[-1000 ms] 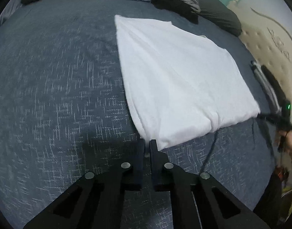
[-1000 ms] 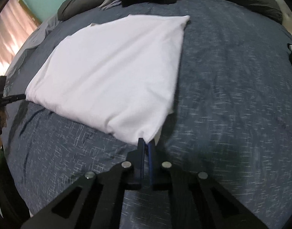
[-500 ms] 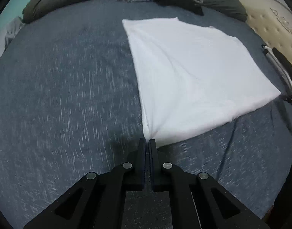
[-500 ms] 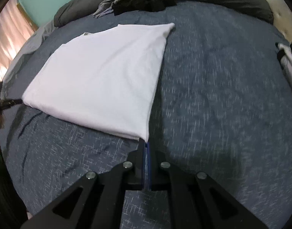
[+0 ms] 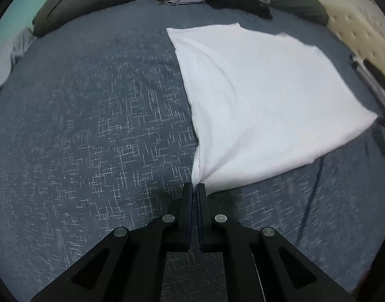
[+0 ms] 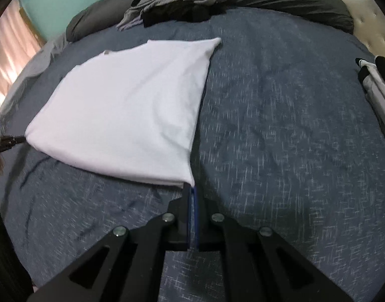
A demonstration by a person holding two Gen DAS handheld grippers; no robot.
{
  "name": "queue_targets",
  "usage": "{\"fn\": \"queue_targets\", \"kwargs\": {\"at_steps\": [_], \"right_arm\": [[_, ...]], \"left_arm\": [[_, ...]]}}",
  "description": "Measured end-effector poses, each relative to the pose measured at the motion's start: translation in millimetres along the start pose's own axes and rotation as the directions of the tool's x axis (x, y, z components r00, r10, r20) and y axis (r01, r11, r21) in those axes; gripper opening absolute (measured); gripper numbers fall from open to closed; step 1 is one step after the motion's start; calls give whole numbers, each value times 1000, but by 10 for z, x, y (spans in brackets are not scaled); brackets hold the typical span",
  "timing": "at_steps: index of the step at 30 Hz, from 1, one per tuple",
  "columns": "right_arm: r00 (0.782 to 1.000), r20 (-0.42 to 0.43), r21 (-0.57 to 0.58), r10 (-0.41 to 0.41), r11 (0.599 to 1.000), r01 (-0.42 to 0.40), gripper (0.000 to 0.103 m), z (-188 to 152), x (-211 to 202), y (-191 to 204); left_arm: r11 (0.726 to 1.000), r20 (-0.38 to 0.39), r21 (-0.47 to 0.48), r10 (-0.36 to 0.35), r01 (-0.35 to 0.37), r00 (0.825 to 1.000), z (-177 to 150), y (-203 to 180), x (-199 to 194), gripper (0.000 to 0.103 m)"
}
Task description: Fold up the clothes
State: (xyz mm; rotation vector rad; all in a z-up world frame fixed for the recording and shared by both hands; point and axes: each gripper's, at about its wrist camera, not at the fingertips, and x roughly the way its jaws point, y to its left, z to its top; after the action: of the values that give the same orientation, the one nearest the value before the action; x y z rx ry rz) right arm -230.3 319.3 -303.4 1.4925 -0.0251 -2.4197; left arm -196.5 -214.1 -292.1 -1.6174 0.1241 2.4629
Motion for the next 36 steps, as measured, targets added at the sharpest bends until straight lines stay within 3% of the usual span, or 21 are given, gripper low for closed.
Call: {"fn": "queue_targets", "kwargs": {"at_steps": [4,10,14,16,18,21,27,31,36], "right_arm": [[998,-56,-11,8,1000,-8,1,-109,132,7],[996,-59,44,64,997,-61,2,-54,97,-37],[997,-66,41,26,999,-23,2,-11,9,-36],[999,-47,87,24,996,-20,2,-9,-68,-70],[998,17,116,68,991,-70,2,47,-172,-12],[986,64,100,154,982,-160,3,194,-199,296],[951,-30,-3,309,951,-309,3,537,368,1407],[943,-75,-16,323,946,-325,3,532,725,1868],[947,-131,-26,294,954,-300,3,389,926,2105]], "left_arm": [[1000,-19,-10,-17,17,1000,-34,-18,51,3],[992,11,-102,-78,78,997,-1,136,-61,5],[985,31,-151,-74,78,997,-25,256,-187,5],[972,56,-199,-116,125,992,-46,337,-257,5],[959,79,-232,-147,161,986,-66,370,-310,5],[952,104,-237,-175,195,979,-48,174,-352,5],[934,175,-246,-218,258,960,14,-222,-435,5],[932,217,-245,-214,265,952,136,-343,-302,5],[927,260,-247,-219,283,941,149,-455,-203,5]]}}
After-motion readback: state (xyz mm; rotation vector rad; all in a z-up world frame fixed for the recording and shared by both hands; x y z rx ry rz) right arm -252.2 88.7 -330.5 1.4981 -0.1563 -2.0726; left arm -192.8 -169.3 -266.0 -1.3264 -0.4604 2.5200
